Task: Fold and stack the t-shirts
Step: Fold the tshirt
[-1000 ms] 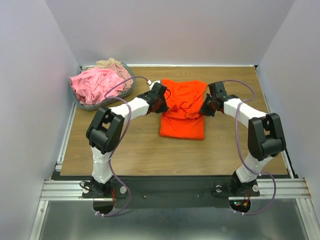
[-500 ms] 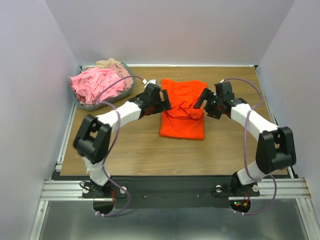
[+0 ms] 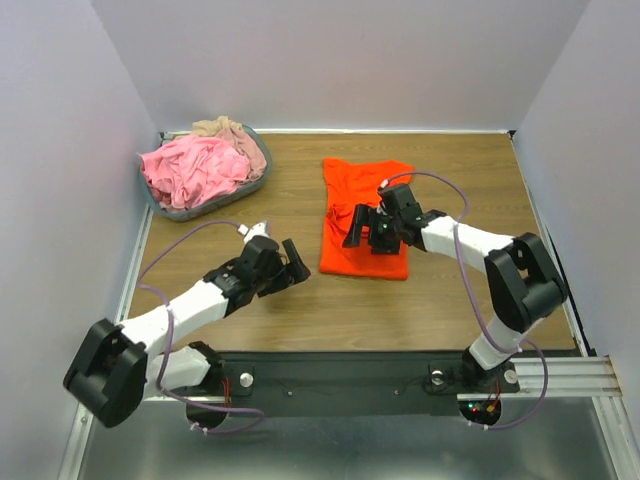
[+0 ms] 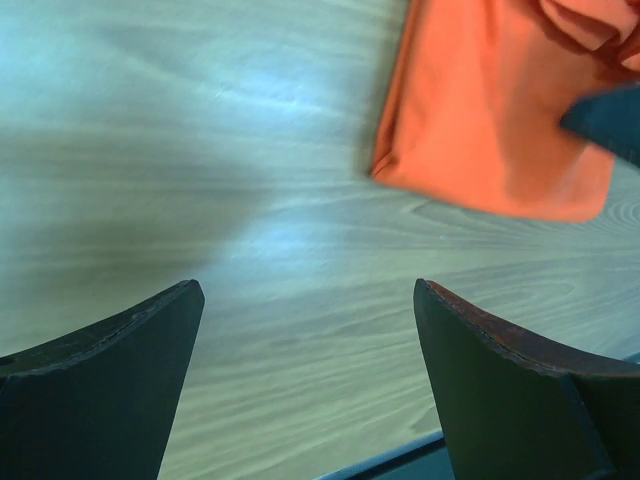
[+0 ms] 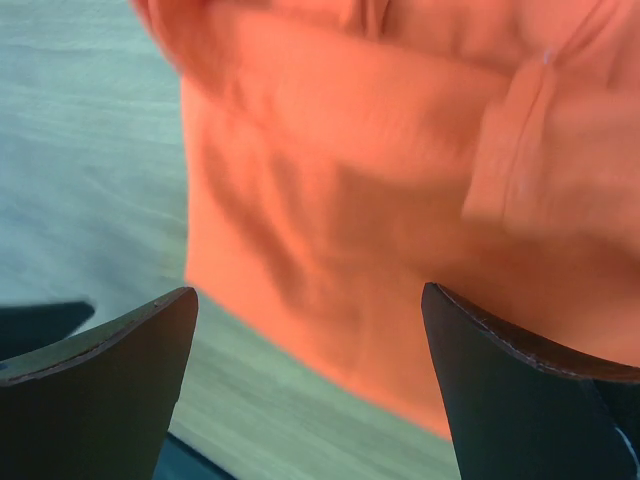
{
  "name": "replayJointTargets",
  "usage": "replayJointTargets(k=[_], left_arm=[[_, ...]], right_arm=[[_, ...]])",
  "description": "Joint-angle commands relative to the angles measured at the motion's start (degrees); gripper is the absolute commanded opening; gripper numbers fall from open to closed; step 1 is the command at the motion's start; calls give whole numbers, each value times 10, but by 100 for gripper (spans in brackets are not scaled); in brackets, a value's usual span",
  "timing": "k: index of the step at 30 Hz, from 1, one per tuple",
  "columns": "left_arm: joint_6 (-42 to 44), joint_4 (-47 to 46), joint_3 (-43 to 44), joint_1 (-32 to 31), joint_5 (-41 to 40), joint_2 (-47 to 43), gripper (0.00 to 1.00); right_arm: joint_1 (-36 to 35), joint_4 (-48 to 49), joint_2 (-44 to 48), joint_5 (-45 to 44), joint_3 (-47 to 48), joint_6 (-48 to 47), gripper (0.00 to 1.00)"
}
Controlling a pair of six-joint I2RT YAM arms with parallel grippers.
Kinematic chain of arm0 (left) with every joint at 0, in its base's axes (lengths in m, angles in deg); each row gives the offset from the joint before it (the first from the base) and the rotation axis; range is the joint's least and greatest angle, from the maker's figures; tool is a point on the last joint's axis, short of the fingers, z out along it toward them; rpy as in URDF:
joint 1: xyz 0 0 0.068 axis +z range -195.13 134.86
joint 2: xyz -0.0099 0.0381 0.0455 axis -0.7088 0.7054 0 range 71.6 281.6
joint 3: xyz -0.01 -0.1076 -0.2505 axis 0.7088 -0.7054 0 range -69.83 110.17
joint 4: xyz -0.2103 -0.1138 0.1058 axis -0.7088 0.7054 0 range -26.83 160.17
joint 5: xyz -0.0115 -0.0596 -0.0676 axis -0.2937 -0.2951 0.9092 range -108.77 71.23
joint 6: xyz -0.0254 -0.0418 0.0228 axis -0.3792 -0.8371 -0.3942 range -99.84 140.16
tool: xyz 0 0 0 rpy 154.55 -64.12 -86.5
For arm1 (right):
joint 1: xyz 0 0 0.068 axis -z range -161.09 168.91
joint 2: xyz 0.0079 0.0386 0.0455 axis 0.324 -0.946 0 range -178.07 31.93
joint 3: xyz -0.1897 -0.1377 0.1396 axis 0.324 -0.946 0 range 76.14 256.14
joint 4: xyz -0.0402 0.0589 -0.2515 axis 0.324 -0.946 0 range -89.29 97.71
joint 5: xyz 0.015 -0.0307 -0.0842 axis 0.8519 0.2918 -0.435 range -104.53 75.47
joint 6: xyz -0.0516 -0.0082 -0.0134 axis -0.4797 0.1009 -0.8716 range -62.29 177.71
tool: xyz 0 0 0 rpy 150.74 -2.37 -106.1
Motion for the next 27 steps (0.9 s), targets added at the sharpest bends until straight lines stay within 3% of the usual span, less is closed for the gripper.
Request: replayJointTargets(k=[1, 9, 12, 15, 18, 21, 24, 27], left_arm=[[-35, -2, -39, -3, -20, -83, 99], [-35, 64, -21, -3, -72, -133, 99], [-34, 66, -20, -3, -72, -133, 98], [-39, 42, -25, -3, -56, -125, 98], [-35, 15, -28, -3, -42, -105, 99], [-21, -5, -7, -3, -32, -67, 99], [-9, -12, 21, -3, -25, -23, 98], [-5, -27, 31, -3, -10, 9, 98]], right_arm=[[4, 51, -44, -23, 67, -28, 100], [17, 46, -142, -91, 185, -42, 100], [25, 42, -166, -142, 241, -62, 100], [30, 36, -185, -274, 289, -103, 100], [31, 26, -184, -311, 316, -150, 100], [31, 13, -135, -314, 299, -155, 100], [31, 12, -47, -271, 224, -129, 100], [31, 13, 15, -122, 130, -106, 100]])
